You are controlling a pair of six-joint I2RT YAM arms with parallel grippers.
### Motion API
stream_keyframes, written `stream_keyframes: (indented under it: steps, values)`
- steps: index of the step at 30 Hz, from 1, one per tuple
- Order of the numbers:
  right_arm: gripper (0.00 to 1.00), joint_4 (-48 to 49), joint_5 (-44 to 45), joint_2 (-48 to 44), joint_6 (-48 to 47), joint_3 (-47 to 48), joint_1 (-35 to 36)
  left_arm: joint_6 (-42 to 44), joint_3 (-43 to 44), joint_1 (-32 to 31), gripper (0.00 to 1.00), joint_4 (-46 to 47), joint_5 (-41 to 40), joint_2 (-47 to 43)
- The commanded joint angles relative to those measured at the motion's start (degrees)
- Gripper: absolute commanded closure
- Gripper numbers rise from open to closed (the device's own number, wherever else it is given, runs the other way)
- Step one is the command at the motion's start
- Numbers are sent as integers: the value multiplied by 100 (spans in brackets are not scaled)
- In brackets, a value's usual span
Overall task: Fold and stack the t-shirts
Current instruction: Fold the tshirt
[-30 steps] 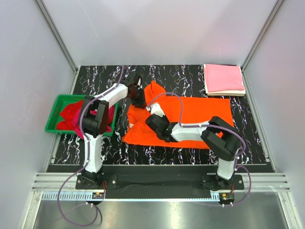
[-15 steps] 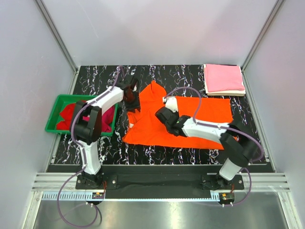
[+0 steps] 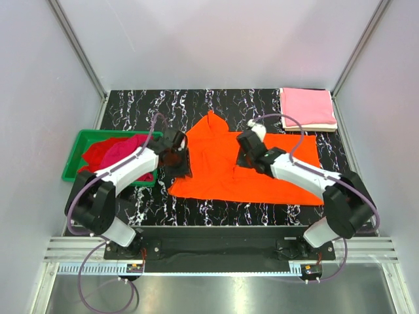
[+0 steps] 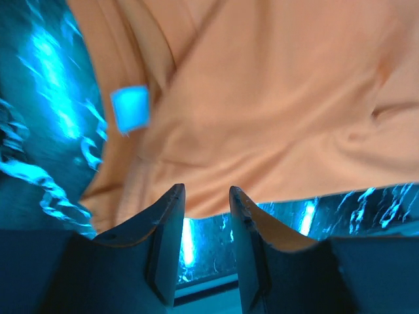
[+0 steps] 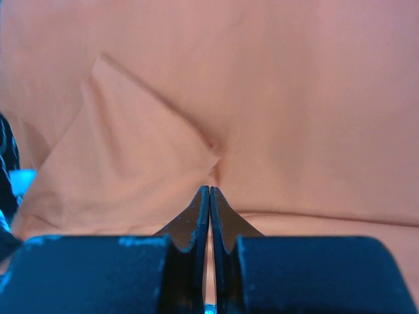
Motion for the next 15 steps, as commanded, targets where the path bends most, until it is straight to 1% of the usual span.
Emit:
stream_keyframes:
  steps: [1,2,3,5,6,9,10,12,13,15]
  values:
    - [92,12,-536,-689,293,-78,-583,-386,-450,-273,62,645,234,-52]
    - [92,-40,-563,-778,311,-87,-698,-368,-494,-299,62,628,111,27]
    - [92,-275,-494,-848,319,-70,-899,-359,-512,-299,62,463,-151,210]
    - [92,-505,-362,-1050,425,-105,-1067,-280,-460,-299,63,216,-634,378]
    - [92,-645,-318,-1121,477,-227,-1294,-280,-442,-291,63,41,-1107,492]
    - [92,-761,-553,-1402,679,-578,-1770,-289,-390,-299,63,-163,-1751,625]
    - [93,-761,-589,-1524,741,-658,-2084,-298,-372,-299,63,-181,-1823,634]
    - [93,-822,-660,-1578,750,-799,-2333,-307,-346,-308,62,-216,-1902,678]
    - [94,-857,-695,-1570,750,-826,-2577,-315,-328,-308,61,-233,-1955,687]
    - [94,-963,-739,-1570,750,-878,-2755,-324,-328,-361,60,-329,-2034,643]
